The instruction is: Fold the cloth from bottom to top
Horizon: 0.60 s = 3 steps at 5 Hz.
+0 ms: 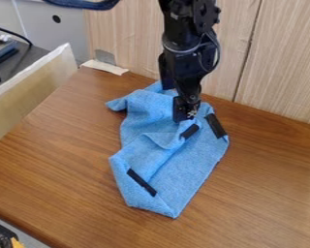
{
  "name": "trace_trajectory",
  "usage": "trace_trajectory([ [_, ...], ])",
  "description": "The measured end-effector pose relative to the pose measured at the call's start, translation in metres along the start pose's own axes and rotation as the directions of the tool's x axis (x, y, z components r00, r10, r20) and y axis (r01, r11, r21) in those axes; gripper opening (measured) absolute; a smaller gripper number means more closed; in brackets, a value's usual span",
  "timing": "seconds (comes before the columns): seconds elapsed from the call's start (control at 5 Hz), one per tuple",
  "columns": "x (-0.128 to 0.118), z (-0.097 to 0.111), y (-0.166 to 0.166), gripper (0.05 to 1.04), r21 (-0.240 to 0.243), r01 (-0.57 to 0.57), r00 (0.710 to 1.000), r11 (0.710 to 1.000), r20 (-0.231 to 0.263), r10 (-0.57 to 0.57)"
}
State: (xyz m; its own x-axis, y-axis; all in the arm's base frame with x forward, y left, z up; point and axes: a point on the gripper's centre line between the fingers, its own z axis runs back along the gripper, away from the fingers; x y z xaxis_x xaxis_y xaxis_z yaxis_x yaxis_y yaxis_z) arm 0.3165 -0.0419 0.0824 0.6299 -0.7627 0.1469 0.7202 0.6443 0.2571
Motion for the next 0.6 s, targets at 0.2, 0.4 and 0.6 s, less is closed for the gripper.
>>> trace_trajectory([
  [0.2, -0.004, -0.008, -0.005, 1.001, -0.023, -0.006, 1.000, 1.000, -0.023, 0.006],
  [0.4, -0.015, -0.016, -0.028, 1.001, -0.067, -0.040, 0.998, 0.997, -0.057, 0.036],
  [0.6, -0.016, -0.011, -0.040, 1.001, -0.070, -0.025, 0.999, 0.997, -0.040, 0.022],
])
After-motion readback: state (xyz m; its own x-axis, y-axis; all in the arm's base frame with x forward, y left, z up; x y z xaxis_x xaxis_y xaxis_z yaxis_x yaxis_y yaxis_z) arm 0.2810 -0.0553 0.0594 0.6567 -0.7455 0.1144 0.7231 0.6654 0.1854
